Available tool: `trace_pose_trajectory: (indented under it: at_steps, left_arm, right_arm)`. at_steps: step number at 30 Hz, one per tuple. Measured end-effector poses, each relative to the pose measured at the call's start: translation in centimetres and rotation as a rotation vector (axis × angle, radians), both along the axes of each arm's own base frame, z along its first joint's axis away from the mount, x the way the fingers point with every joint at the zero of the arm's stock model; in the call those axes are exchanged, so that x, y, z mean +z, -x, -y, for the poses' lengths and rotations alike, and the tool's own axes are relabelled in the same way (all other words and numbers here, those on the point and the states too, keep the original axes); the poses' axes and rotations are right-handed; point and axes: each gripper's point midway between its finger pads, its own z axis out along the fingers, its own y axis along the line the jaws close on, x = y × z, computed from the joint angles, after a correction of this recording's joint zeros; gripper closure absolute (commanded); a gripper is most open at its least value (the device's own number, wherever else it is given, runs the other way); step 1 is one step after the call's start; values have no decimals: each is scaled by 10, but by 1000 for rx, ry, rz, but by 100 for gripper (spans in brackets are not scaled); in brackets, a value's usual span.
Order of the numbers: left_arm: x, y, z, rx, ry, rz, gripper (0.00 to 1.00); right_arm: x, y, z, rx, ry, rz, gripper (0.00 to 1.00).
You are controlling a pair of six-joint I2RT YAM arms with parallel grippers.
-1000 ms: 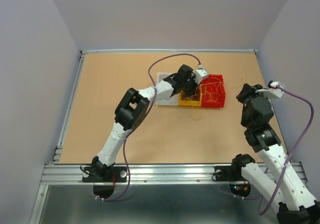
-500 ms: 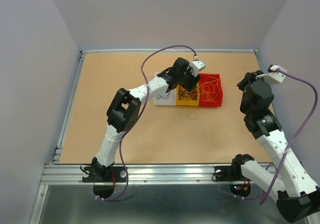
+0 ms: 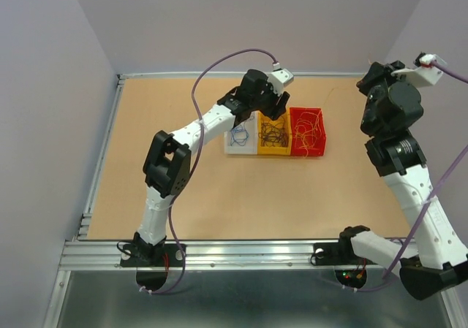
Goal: Untangle the cables
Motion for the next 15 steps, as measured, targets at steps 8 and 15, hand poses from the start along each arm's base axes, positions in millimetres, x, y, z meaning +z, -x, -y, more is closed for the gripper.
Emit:
trace_pose_trajectory:
  at_steps: [8,15]
  left_arm:
    - [-5,15,-36,11,12,-24,34]
    - [-11,44,-43,-46,52,-21,34]
  right_arm:
    - [11,-54,-23,38,38,-42,99]
    - [38,-71,-29,45,41,-6,99]
